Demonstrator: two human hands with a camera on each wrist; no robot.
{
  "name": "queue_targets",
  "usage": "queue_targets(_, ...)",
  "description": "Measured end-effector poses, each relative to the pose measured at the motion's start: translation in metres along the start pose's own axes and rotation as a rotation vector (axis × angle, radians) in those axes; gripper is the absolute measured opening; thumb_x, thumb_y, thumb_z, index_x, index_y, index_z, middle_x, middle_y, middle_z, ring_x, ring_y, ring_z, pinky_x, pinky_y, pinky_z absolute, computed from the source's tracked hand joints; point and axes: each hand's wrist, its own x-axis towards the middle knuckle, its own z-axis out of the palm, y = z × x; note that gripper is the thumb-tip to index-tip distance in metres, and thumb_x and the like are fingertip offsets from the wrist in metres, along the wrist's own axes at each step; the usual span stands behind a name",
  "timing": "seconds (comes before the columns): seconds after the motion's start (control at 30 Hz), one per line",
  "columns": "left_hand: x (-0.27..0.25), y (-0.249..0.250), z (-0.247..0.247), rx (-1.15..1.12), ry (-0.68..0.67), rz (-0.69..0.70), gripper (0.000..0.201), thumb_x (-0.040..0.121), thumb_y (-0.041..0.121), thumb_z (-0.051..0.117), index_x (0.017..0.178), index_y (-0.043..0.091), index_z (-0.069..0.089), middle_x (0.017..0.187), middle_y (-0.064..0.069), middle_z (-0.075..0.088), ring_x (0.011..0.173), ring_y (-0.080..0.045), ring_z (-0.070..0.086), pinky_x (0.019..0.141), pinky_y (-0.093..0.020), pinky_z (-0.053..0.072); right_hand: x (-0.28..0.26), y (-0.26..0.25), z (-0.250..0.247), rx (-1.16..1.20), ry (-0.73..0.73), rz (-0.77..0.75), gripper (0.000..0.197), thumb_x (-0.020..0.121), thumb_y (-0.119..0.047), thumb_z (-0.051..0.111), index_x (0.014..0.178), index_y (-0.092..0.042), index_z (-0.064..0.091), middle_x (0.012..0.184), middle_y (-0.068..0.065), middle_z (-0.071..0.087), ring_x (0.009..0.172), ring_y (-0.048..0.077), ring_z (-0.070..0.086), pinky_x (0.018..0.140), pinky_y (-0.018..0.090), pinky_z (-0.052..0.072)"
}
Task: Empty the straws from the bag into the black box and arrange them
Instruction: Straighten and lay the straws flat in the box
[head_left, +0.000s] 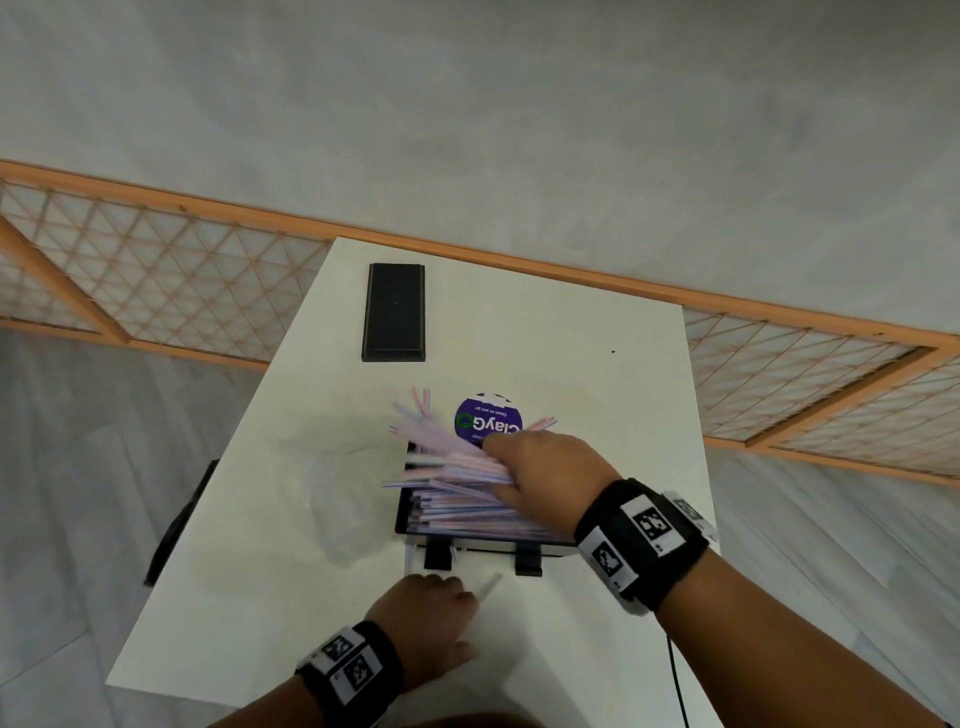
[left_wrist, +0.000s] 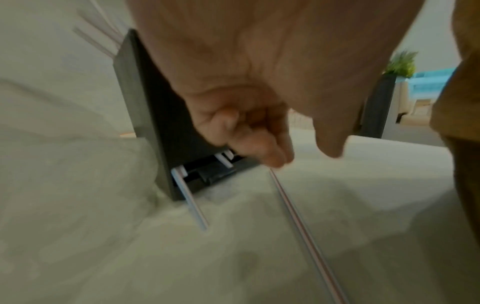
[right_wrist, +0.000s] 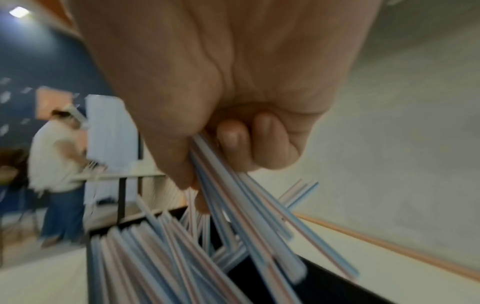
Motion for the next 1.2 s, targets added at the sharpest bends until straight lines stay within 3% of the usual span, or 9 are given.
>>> queue_targets(0.07,0.003,-0.004,0.002,-0.035,-0.179,-0.091,0.060,0.095,0.061,0.053,0.125,0.009,0.056,0.124,-0.017,0.060,0.113,-0.038,0.060,0.094,-0.046,0.046,0.004,-0.001,0.005,-0.122,-0.091,0.006,0.023,0.094,-0.029,0.052,0.116,-0.025,0.056,0.106,0.002,0.069,0.093,0.028,0.066,0.073,0.037,0.052)
queue_targets(0.13,0.007,-0.006,0.008,-0.037,-0.233,-0.127,0.064,0.091,0.063,0.058,0.125,0.009,0.057,0.123,-0.017,0.062,0.113,-0.038,0.061,0.094,-0.045,0.046,0.008,0.000,0.014,-0.160,-0.151,0.036,0.028,0.094,-0.023,0.049,0.121,-0.025,0.058,0.111,0.004,0.069,0.100,0.029,0.067,0.079,0.038,0.054)
queue_targets(0.23,0.012,-0.002,0.021,-0.047,-0.236,-0.172,0.052,0.091,0.052,0.059,0.121,0.010,0.061,0.120,-0.015,0.065,0.111,-0.036,0.062,0.095,-0.044,0.047,0.011,0.005,0.027,-0.238,-0.210,0.106,0.023,0.094,-0.021,0.050,0.115,-0.019,0.059,0.113,0.006,0.069,0.102,0.029,0.066,0.081,0.039,0.053)
queue_targets(0.37,0.016,0.002,0.035,-0.077,-0.196,-0.236,0.035,0.102,0.029,0.044,0.122,0.008,0.064,0.123,-0.015,0.067,0.113,-0.036,0.063,0.095,-0.044,0.047,0.009,0.013,0.033,-0.227,-0.196,0.181,0.023,0.092,-0.025,0.053,0.113,-0.019,0.056,0.111,0.005,0.067,0.099,0.029,0.066,0.075,0.036,0.049)
queue_targets(0.6,0.002,0.005,0.026,-0.194,-0.179,-0.200,0.029,0.097,0.022,0.046,0.121,0.011,0.058,0.120,-0.015,0.065,0.110,-0.037,0.063,0.091,-0.044,0.049,-0.001,0.019,0.038,-0.092,-0.102,0.146,0.034,0.092,-0.040,0.059,0.119,-0.021,0.055,0.113,0.002,0.058,0.099,0.026,0.062,0.080,0.035,0.050)
queue_targets(0.8,-0.027,0.015,-0.029,-0.328,0.054,-0.005,0.012,0.101,0.035,0.036,0.096,0.025,0.034,0.081,0.000,0.049,0.070,-0.027,0.051,0.065,-0.044,0.043,-0.011,0.027,0.040,0.079,-0.067,0.104,0.037,0.093,-0.042,0.061,0.125,-0.023,0.060,0.115,0.002,0.058,0.103,0.024,0.060,0.086,0.033,0.047)
queue_targets(0.93,-0.033,0.010,-0.069,-0.279,0.364,0.069,0.017,0.104,0.036,0.035,0.094,0.024,0.043,0.083,0.003,0.052,0.071,-0.022,0.049,0.068,-0.043,0.044,-0.022,0.037,0.025,0.257,0.105,0.133,0.033,0.091,-0.038,0.069,0.119,-0.022,0.067,0.110,-0.001,0.066,0.100,0.017,0.061,0.091,0.032,0.047)
queue_targets(1.03,-0.020,0.001,-0.088,-0.232,0.596,0.081,0.015,0.104,0.030,0.045,0.094,0.022,0.052,0.085,0.004,0.054,0.075,-0.021,0.050,0.068,-0.039,0.042,-0.029,0.048,0.009,0.337,0.268,0.207,0.023,0.093,-0.034,0.068,0.112,-0.021,0.069,0.101,-0.005,0.068,0.088,0.011,0.061,0.085,0.028,0.049)
queue_targets(1.2,0.018,-0.009,-0.109,-0.082,0.721,-0.114,0.013,0.101,0.033,0.047,0.096,0.023,0.054,0.094,0.005,0.049,0.083,-0.019,0.050,0.076,-0.035,0.043,-0.023,0.058,0.001,0.432,0.295,0.318,0.013,0.097,-0.032,0.058,0.093,-0.025,0.068,0.091,-0.012,0.070,0.076,0.003,0.060,0.074,0.027,0.050)
